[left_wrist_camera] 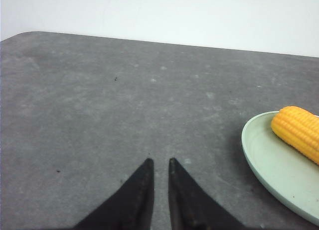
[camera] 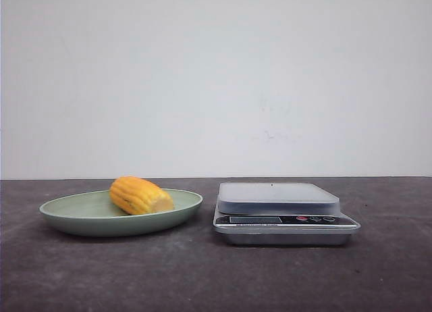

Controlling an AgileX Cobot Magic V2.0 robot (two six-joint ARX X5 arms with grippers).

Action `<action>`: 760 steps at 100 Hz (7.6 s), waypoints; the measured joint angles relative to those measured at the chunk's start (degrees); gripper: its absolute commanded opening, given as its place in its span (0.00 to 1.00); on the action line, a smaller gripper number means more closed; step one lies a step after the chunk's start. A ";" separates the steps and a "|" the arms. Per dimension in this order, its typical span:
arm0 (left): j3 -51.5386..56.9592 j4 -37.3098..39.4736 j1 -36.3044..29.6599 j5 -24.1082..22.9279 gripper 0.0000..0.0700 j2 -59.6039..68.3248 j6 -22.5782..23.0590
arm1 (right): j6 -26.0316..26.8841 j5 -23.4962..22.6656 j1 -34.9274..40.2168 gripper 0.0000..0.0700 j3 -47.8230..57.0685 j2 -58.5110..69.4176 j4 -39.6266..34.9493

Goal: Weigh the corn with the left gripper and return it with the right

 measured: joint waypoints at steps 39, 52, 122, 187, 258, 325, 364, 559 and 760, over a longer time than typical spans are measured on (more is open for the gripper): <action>0.00 0.00 0.00 -0.02 0.00 0.00 0.00 | 0.00 0.00 0.00 0.02 -0.02 0.00 0.00; 0.00 0.00 0.00 0.00 0.00 0.00 0.00 | 0.00 0.02 0.00 0.02 0.00 0.00 0.00; 0.00 0.00 0.00 0.00 0.00 0.00 0.00 | 0.00 0.02 0.00 0.02 -0.02 0.00 0.00; 0.00 0.00 0.00 -0.02 0.00 0.00 0.02 | 0.00 0.00 0.00 0.02 0.00 0.00 0.00; 0.00 2.34 0.00 -0.02 0.00 0.00 -0.13 | 1.46 -0.90 0.00 0.02 0.00 0.00 0.02; 23.82 -1.18 0.00 7.93 0.65 16.33 -14.47 | 20.79 -4.87 0.02 0.74 25.73 13.40 -7.50; 45.42 -4.17 -3.21 13.68 0.73 34.16 -14.19 | 18.25 -8.17 1.88 0.78 39.17 19.52 -14.51; 67.78 -18.64 -27.17 1.57 0.00 100.91 -15.13 | 16.46 -9.22 3.34 0.78 43.08 20.28 -21.31; 89.96 -23.41 -43.67 4.63 0.68 114.62 -14.23 | 16.46 -9.22 3.34 0.78 43.08 20.35 -23.32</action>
